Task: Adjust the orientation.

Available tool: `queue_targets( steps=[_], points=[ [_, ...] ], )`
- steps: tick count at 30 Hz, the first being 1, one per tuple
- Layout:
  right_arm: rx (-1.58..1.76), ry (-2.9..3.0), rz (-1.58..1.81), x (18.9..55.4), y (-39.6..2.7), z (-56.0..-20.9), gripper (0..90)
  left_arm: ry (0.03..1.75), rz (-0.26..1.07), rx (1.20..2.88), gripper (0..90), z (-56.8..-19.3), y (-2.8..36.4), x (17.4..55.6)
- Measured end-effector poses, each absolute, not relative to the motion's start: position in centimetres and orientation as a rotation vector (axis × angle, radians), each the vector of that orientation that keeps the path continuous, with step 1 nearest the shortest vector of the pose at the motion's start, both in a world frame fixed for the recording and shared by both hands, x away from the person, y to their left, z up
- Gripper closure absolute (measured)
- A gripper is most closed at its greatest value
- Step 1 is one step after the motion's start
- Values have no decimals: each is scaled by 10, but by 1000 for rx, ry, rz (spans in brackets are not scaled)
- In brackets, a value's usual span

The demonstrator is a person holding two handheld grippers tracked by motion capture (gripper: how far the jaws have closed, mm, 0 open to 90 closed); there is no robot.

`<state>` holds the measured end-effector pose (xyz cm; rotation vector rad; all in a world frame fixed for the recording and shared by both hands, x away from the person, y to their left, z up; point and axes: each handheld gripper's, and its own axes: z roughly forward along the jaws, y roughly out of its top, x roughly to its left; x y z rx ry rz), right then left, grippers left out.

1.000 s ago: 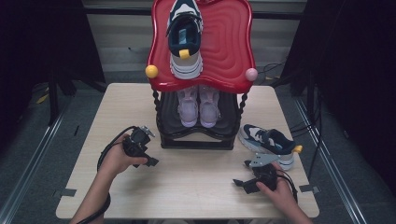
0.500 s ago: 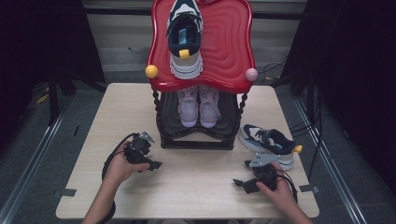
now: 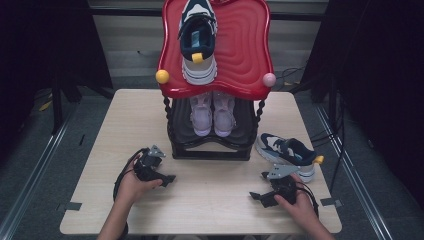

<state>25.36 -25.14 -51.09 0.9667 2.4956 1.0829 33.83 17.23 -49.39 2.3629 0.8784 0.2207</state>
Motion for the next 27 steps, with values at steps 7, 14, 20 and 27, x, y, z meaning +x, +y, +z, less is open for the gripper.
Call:
queue_targets(
  steps=[7,14,20,27],
  points=[
    [967,2496,1083,254,-251,-511,123,845,263,2335,129,-499,173,334],
    [963,2497,1083,254,-251,-511,124,836,304,2248,3,-510,174,329],
    [960,2496,1084,254,-251,-511,124,834,312,2248,0,-511,175,329],
    [960,2502,1077,252,-251,-510,127,839,315,2241,0,-511,175,329]
  ],
)
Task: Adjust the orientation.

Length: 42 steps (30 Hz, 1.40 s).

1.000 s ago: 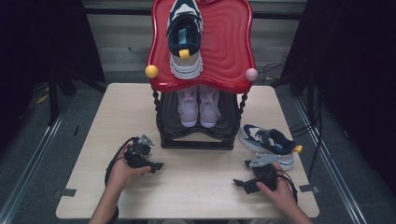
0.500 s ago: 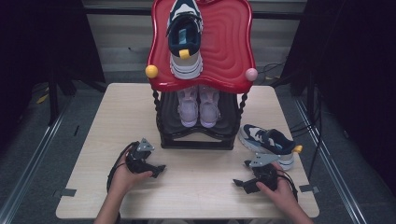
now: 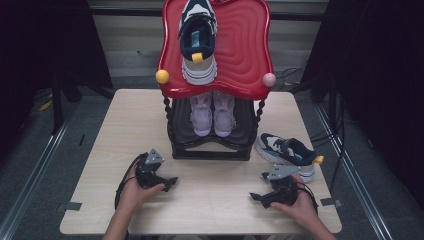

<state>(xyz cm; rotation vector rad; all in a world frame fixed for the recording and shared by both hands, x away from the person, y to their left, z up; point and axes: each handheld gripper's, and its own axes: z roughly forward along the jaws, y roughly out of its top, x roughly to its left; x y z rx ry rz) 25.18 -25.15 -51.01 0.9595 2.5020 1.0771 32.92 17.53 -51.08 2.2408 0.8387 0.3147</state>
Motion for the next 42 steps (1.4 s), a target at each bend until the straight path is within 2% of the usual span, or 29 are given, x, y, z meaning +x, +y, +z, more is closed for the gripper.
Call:
queue_targets(
  steps=[12,24,35,42],
  points=[
    [1028,2595,1045,251,-266,-493,179,839,314,2240,0,-511,175,329],
    [1023,2598,1032,249,-295,-459,228,839,314,2239,0,-511,175,329],
    [1023,2522,980,254,-321,-419,231,839,315,2240,0,-511,175,329],
    [1036,2481,921,269,-329,-413,231,839,315,2241,0,-511,175,329]
  ],
)
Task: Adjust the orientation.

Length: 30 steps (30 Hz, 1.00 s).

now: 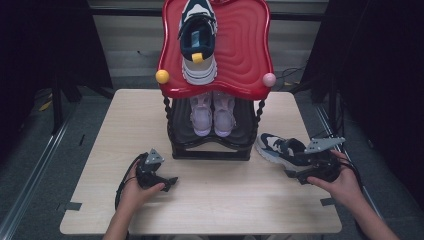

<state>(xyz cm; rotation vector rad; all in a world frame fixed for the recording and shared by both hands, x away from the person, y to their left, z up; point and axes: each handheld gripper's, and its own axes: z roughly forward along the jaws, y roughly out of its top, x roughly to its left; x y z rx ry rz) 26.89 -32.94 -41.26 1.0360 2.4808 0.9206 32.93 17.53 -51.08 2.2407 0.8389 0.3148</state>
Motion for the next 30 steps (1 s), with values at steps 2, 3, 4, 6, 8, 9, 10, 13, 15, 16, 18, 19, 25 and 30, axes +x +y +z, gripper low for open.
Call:
queue_targets(
  steps=[2,3,4,6,8,9,10,13,15,16,18,19,25,30],
  points=[
    [1047,2468,904,274,-332,-414,231,839,314,2240,0,-511,175,329],
    [1059,2466,912,276,-333,-415,232,839,315,2240,0,-511,175,329],
    [1054,2460,895,278,-335,-416,231,838,314,2240,0,-511,175,329],
    [1062,2456,878,282,-338,-418,232,839,314,2239,0,-511,175,329],
    [1085,2451,864,285,-340,-421,233,839,315,2240,0,-511,175,329],
    [1084,2453,856,286,-341,-423,235,839,314,2239,0,-511,175,329],
    [1083,2454,844,288,-342,-425,240,839,314,2240,0,-511,175,329],
    [1092,2463,829,290,-343,-431,266,839,314,2239,0,-511,175,329],
    [1098,2471,822,291,-342,-435,300,839,314,2240,0,-511,175,329],
    [1096,2475,809,291,-342,-436,315,839,315,2240,0,-511,175,329],
    [1087,2473,807,290,-340,-438,373,838,313,2238,0,-511,175,329],
    [1086,2472,807,290,-339,-438,428,839,315,2239,0,-511,175,329],
    [1106,2485,781,287,-332,-436,528,839,315,2240,0,-511,175,329],
    [1141,2480,788,285,-329,-434,532,839,315,2239,0,-511,175,329]
  ],
)
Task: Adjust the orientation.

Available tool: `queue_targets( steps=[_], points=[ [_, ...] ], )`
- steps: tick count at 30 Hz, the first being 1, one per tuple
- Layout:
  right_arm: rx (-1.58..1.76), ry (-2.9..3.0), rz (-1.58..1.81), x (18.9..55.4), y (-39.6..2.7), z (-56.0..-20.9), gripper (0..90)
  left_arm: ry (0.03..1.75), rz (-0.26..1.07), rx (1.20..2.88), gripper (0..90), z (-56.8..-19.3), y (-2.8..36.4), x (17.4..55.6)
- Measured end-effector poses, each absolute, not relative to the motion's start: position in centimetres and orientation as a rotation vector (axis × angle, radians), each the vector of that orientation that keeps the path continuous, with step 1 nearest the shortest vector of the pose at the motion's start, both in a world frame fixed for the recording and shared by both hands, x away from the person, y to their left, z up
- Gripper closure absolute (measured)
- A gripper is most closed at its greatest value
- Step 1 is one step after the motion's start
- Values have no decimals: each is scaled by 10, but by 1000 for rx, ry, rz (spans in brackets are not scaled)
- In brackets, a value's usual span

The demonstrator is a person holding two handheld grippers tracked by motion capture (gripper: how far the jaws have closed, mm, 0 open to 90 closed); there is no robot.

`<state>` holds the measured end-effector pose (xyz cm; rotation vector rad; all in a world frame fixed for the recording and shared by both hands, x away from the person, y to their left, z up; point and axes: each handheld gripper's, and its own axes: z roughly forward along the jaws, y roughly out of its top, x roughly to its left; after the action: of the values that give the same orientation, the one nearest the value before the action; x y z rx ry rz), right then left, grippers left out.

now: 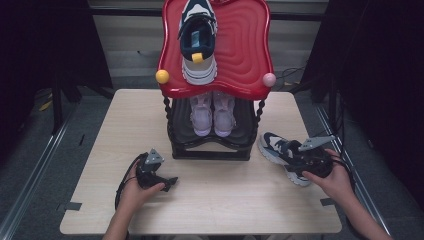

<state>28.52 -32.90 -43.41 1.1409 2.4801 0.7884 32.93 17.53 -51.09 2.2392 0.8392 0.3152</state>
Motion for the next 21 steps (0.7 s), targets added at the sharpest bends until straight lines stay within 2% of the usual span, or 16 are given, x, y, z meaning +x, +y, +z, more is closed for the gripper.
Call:
queue_targets(
  steps=[2,4,14,21],
  points=[
    [1155,2460,784,284,-327,-434,596,840,316,2239,0,-511,175,329],
    [1169,2446,789,285,-327,-434,743,840,316,2238,0,-511,175,329],
    [1257,2344,802,301,-316,-436,786,840,318,2239,0,-511,175,329],
    [1330,2307,813,322,-308,-437,755,836,318,2238,0,-511,176,330]
  ],
)
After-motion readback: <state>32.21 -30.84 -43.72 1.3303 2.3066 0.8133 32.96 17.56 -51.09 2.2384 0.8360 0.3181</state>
